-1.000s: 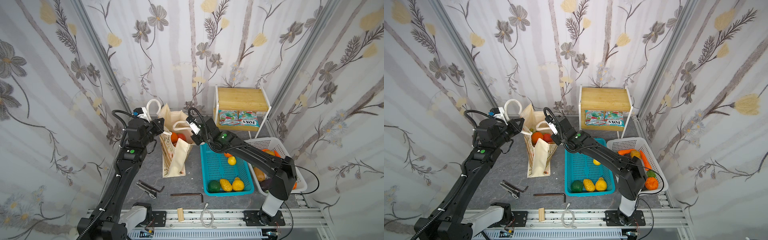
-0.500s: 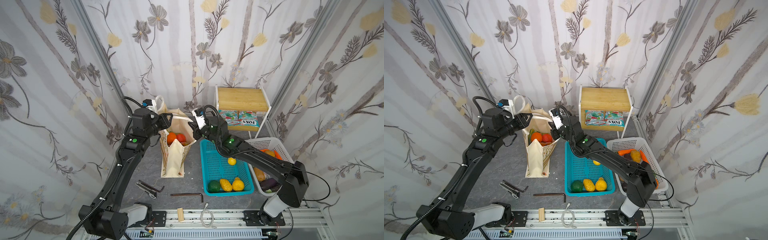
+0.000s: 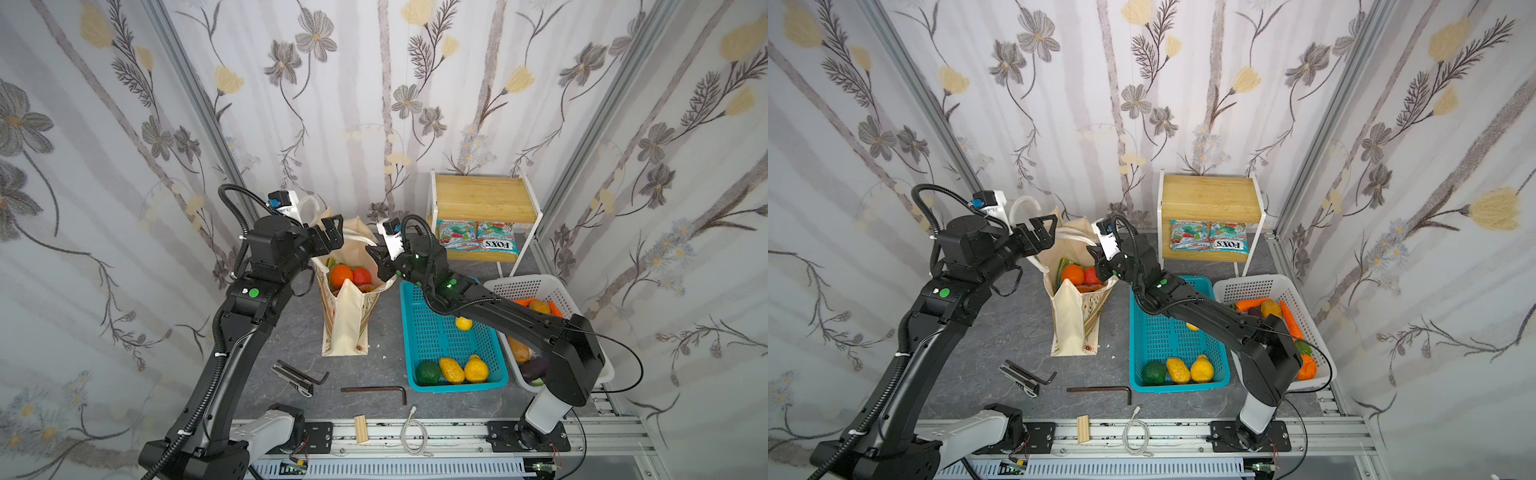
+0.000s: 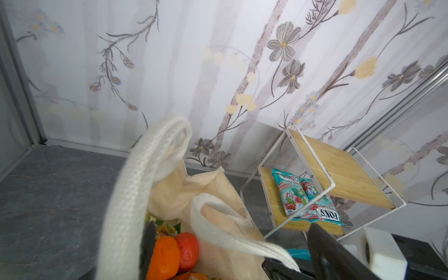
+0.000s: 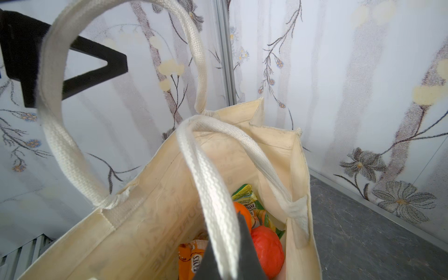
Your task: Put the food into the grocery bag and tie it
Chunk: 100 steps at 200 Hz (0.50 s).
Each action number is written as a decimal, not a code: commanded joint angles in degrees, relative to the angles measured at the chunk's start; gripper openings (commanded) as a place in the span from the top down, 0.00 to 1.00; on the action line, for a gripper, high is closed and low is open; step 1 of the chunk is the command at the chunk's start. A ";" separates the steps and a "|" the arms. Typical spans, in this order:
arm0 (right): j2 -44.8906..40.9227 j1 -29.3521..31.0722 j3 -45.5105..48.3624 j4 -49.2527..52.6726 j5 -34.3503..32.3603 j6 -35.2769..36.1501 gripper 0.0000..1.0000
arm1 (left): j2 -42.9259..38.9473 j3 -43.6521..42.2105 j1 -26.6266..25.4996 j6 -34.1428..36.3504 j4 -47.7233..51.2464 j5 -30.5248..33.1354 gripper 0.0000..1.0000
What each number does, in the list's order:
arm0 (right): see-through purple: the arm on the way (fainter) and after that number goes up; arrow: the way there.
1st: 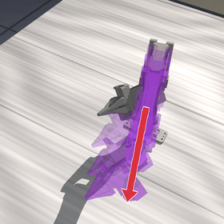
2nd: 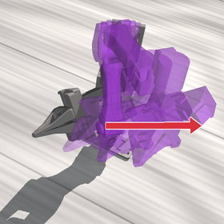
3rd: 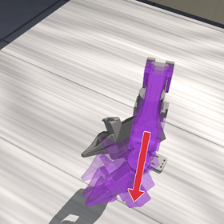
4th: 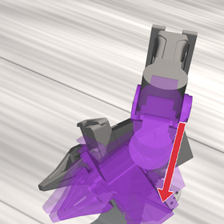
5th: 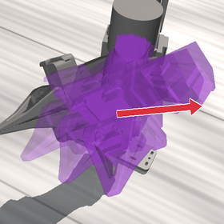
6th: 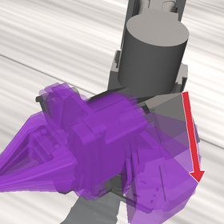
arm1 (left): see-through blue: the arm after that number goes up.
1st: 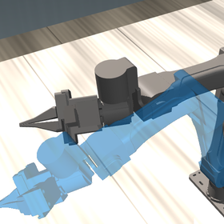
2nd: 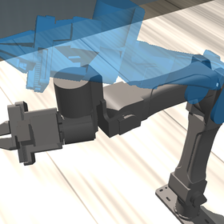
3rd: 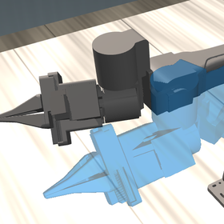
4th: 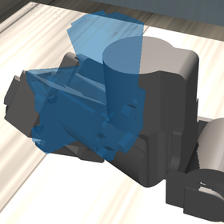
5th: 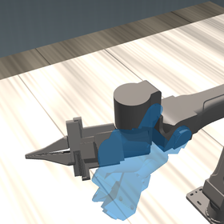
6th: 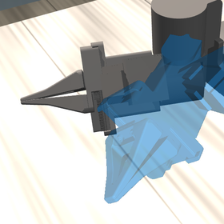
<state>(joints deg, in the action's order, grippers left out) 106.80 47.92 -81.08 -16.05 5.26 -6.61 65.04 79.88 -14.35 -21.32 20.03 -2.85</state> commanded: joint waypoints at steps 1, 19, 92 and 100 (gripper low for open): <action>0.53 0.07 -0.18 -2.70 0.59 -0.21 1.00 | -0.44 0.28 1.41 0.88 0.27 2.51 0.00; 0.51 0.08 -0.13 -2.24 0.54 -0.18 1.00 | -0.42 -0.25 3.69 2.00 1.07 1.90 0.00; -0.36 0.05 1.19 -1.52 -1.05 0.90 1.00 | -7.21 -0.08 18.10 -1.40 -0.17 -0.56 0.00; -0.37 0.04 1.40 -1.65 -1.10 0.90 1.00 | -7.75 -1.60 20.04 -1.92 -0.25 1.18 0.00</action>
<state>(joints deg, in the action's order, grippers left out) 106.83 47.92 -79.92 -15.90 4.32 -6.28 58.24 79.68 2.55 -22.06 21.12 -4.14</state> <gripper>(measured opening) 0.086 0.998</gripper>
